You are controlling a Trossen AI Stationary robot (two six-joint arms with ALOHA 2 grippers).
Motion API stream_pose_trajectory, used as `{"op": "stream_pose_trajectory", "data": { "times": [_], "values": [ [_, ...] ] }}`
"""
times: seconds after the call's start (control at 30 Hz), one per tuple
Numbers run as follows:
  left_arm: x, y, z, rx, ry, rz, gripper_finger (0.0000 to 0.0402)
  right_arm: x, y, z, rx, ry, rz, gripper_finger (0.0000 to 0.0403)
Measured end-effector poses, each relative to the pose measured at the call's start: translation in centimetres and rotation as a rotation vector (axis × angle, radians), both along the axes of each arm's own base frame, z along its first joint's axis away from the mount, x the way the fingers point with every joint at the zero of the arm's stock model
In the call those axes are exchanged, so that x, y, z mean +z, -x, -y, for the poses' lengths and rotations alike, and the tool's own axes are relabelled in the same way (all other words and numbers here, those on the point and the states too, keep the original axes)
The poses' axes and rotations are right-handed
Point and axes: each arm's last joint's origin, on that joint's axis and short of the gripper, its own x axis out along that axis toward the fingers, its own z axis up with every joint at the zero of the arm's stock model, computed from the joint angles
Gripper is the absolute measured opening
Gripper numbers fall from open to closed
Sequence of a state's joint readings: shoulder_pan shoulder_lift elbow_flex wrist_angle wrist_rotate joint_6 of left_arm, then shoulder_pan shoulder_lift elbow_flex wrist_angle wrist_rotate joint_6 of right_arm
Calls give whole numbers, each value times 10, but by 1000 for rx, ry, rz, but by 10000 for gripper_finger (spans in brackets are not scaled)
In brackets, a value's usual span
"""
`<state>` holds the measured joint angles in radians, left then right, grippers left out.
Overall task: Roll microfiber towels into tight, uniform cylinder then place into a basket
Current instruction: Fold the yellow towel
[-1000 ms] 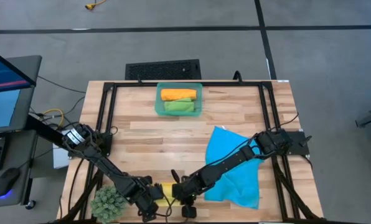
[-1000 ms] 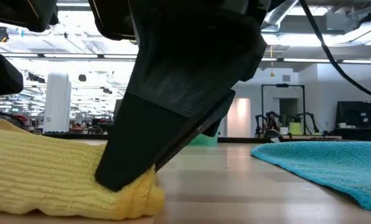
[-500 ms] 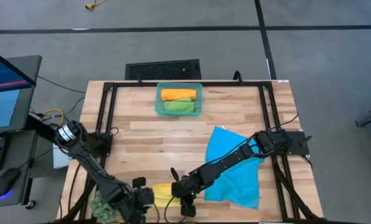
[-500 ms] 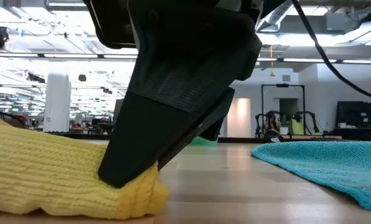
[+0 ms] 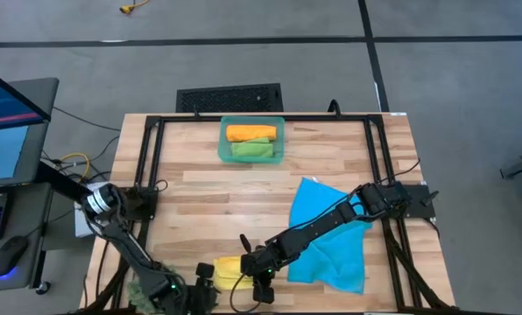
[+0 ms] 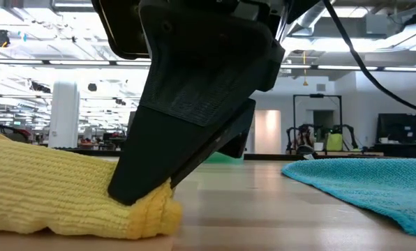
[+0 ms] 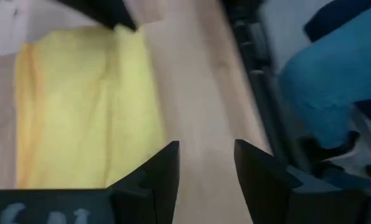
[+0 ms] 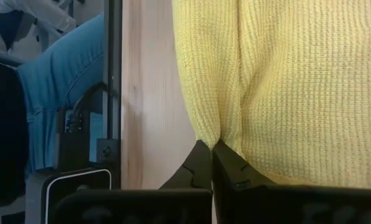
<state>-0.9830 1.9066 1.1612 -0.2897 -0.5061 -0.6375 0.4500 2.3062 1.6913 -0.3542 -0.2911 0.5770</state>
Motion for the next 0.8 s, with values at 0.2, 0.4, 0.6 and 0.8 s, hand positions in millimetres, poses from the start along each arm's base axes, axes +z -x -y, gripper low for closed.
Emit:
{"op": "stream_pose_trajectory", "data": {
  "times": [0.2,0.4,0.6,0.8],
  "values": [
    [-5,-14,-15,72,-36,-25,133,0,0,0,1,0,0,15],
    [-9,-21,-32,188,-43,-104,110,0,1,-2,4,0,3,9],
    [-14,-26,-44,264,-28,-158,89,0,1,-3,-13,-8,-6,21],
    [-22,-29,-57,336,20,-214,75,1,1,-3,-16,-9,-5,21]
  ]
}}
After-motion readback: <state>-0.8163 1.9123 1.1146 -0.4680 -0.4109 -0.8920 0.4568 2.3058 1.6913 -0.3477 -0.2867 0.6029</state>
